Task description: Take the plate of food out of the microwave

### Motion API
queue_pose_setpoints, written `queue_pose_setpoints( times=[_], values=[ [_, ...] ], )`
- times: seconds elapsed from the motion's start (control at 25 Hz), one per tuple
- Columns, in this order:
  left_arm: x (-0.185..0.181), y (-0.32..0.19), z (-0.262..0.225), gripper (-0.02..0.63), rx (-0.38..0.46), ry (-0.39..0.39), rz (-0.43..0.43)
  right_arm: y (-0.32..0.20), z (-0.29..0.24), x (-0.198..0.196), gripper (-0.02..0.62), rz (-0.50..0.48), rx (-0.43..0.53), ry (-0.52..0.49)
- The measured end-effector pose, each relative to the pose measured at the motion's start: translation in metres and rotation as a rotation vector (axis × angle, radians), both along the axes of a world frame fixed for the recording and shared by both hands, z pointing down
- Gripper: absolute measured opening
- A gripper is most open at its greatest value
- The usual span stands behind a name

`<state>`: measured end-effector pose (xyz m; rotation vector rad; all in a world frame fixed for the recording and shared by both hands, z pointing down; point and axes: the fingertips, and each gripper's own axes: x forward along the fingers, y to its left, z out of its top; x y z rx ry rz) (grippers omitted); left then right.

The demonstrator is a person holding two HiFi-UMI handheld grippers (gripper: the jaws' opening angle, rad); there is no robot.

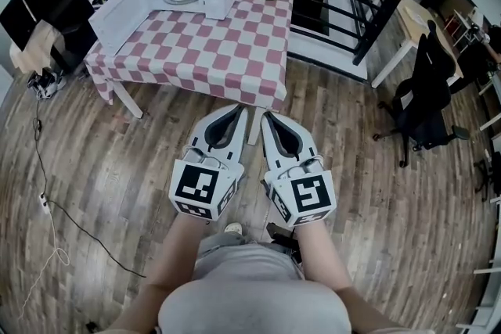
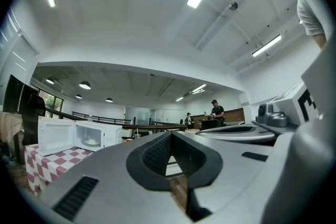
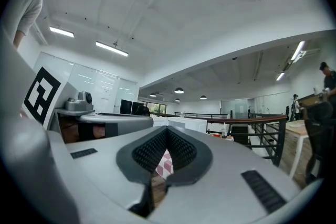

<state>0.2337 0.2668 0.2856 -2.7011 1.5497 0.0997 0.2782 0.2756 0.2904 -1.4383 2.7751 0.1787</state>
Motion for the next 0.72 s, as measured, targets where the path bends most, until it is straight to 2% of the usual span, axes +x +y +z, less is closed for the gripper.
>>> queue_pose_setpoints(
  times=[0.72],
  values=[
    [-0.051,-0.054,0.006,0.000,-0.019,0.013,-0.064,-0.054,0.006,-0.053,0.025,-0.077,-0.010,0.026]
  ],
)
